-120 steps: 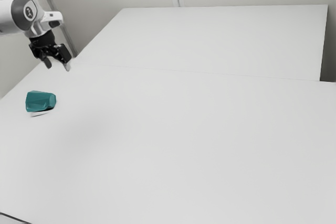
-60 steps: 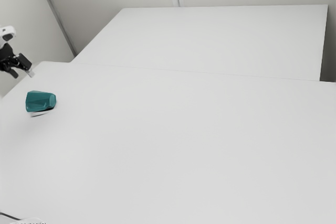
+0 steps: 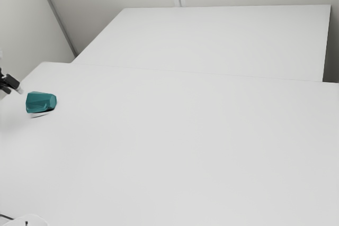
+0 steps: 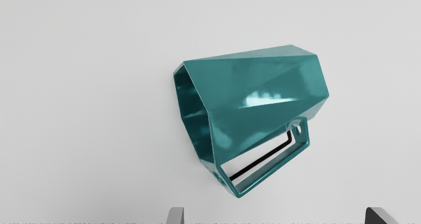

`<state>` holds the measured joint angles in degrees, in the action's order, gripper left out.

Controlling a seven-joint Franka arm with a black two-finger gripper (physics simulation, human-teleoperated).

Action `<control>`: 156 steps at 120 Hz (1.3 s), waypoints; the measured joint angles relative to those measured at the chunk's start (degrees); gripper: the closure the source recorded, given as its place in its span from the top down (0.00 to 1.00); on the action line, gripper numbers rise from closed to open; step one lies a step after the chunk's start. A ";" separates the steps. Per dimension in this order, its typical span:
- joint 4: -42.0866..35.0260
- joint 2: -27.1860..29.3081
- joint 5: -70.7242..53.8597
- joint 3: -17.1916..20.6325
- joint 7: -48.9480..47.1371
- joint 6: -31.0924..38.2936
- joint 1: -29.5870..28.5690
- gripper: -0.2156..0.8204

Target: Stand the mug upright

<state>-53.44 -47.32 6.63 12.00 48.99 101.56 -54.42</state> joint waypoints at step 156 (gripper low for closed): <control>9.40 -16.80 1.89 19.91 12.25 2.39 -8.61 0.79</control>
<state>-44.03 -64.11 8.52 31.92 61.24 103.95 -63.03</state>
